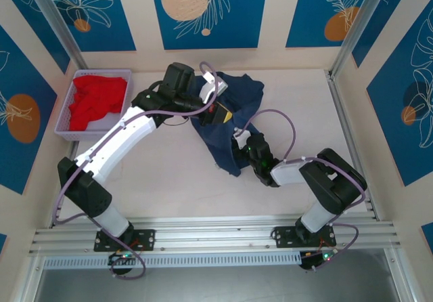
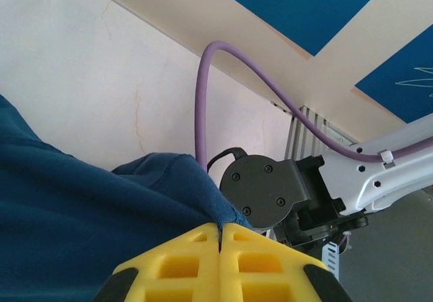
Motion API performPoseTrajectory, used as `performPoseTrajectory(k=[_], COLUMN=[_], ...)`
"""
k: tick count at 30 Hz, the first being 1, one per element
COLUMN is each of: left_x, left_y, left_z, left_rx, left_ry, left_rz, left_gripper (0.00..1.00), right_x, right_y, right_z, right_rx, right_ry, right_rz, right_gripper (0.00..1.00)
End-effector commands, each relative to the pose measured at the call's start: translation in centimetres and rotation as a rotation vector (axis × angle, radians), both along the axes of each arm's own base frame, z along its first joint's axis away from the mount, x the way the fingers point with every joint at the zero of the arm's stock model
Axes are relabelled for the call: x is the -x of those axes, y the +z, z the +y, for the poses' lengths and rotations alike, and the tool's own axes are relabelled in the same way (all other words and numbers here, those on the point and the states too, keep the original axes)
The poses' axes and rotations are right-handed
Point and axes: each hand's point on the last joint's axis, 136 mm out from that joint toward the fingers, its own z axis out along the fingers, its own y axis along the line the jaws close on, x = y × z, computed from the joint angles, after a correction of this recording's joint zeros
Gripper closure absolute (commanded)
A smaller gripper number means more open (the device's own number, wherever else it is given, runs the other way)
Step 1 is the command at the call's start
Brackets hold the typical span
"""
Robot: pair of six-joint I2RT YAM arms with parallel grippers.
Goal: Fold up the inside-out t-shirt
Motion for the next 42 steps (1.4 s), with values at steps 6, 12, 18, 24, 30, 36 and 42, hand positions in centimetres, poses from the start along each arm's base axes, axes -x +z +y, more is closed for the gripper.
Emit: performPoseTrajectory(k=[6, 12, 18, 24, 30, 36, 42], left_x=[1.0, 1.3, 0.9, 0.3, 1.7, 2.2, 4.2], left_y=[3.3, 3.7, 4.5, 5.1, 7.6, 9.5, 9.7], left_z=[-0.7, -1.9, -1.6, -1.6, -2.6, -3.2, -3.5], left_rx=[0.089, 0.078, 0.083, 0.085, 0.162, 0.182, 0.181], left_ry=[-0.043, -0.053, -0.004, 0.036, -0.032, -0.049, -0.107], left_rz=[-0.036, -0.029, -0.042, -0.063, -0.116, -0.143, -0.139], left_gripper=[1.0, 1.0, 1.0, 1.0, 1.0, 1.0, 1.0], right_x=[-0.4, -1.3, -2.3, -2.4, -3.7, -4.4, -5.8], right_y=[0.4, -0.3, -0.3, -0.4, -1.4, -1.8, -2.2], right_z=[2.8, 4.4, 5.3, 6.9, 7.3, 7.7, 6.9], right_rx=[0.045, 0.085, 0.113, 0.171, 0.226, 0.279, 0.294], right_ry=[0.031, 0.002, -0.003, 0.035, 0.014, -0.007, -0.078], right_rz=[-0.028, -0.031, -0.051, -0.089, -0.06, -0.052, 0.039], right_gripper=[0.86, 0.79, 0.7, 0.64, 0.57, 0.46, 0.42])
